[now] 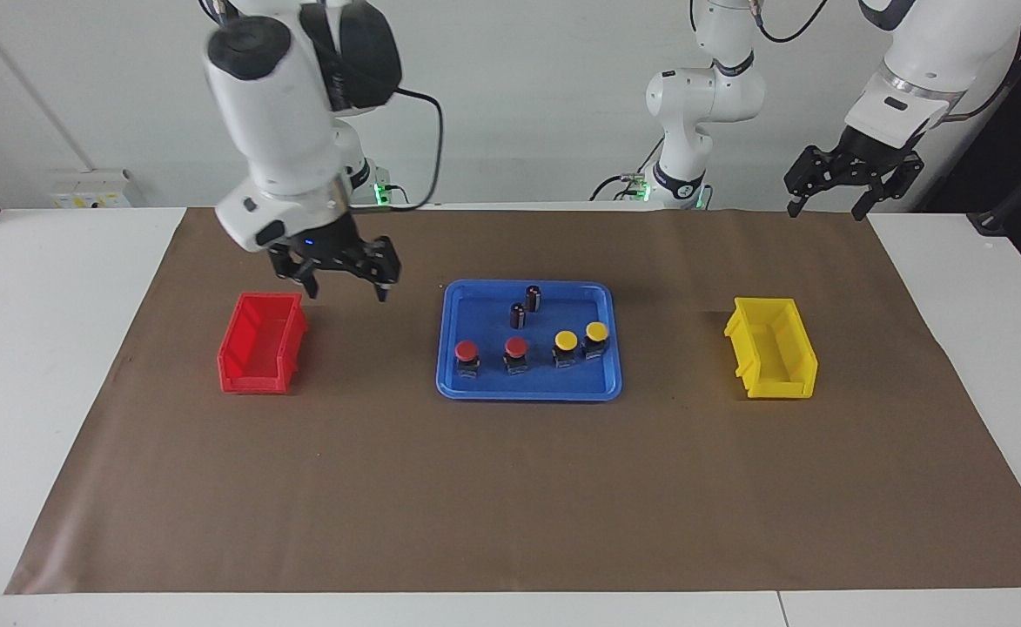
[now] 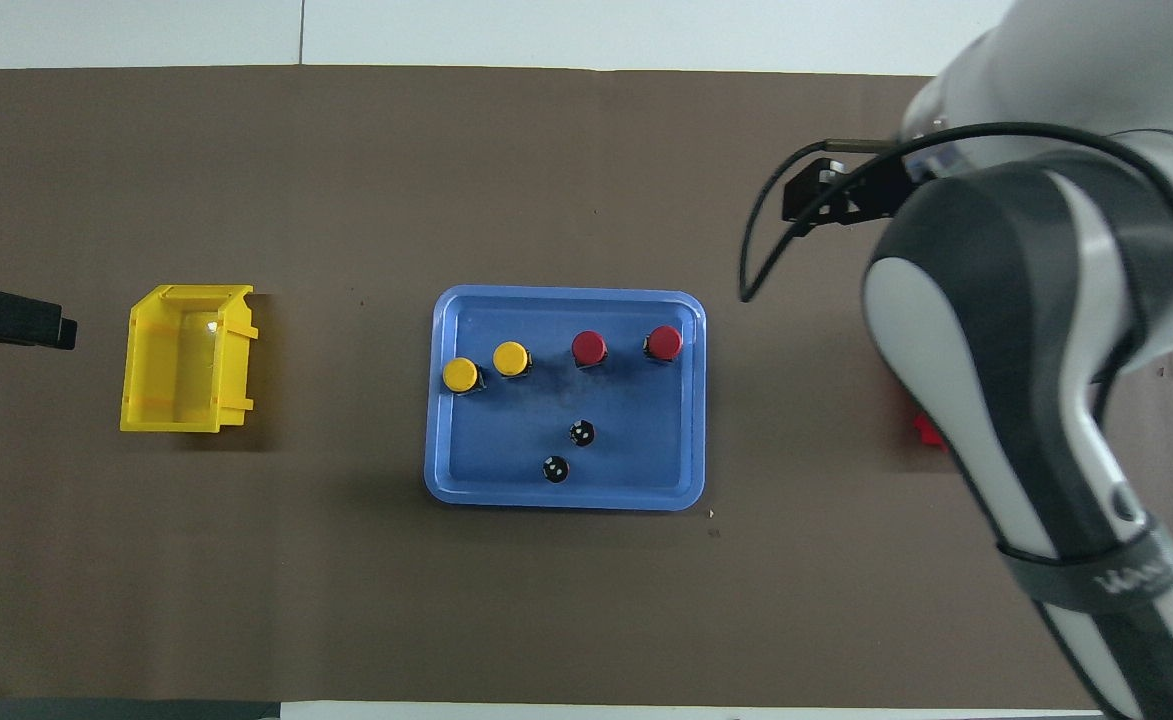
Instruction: Sort red and yellow buttons by color
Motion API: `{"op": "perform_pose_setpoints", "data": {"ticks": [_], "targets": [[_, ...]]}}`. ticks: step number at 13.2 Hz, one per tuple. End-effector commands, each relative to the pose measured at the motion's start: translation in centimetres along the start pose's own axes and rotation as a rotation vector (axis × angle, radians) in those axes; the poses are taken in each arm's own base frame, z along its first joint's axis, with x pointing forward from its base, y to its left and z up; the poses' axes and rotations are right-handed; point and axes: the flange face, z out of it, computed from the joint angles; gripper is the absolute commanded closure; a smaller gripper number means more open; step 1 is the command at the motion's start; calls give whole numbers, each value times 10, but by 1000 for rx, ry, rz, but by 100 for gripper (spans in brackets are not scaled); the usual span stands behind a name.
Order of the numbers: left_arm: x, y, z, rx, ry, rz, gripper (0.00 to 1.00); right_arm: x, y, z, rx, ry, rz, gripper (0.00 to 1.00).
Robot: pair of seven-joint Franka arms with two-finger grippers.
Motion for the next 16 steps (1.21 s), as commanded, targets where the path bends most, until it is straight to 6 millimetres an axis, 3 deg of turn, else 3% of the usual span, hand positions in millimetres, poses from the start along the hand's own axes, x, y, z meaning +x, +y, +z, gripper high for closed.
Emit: {"op": "perform_pose_setpoints", "data": {"ticks": [1,3,7,9,12,16], "targets": [[-8,-4,-1,-11,12,-22,0,-17,-36,68,-2,19,26,0],[-8,-4,-1,-11,12,-22,0,-35,-55,110,4,24,45,0],[-8,-4,-2,-11,13,-22,0,-62,-49,148,4,26,28,7],[-8,-4,-2,-11,14,-20,0,-73,-43,161,-1,23,20,15],[-8,-4,-2,-11,13,-22,0,-74,-45,165,7,31,16,23],[-8,-4,-2,-11,14,-20,0,-77,-56,187,-6,38,-19,24]]}}
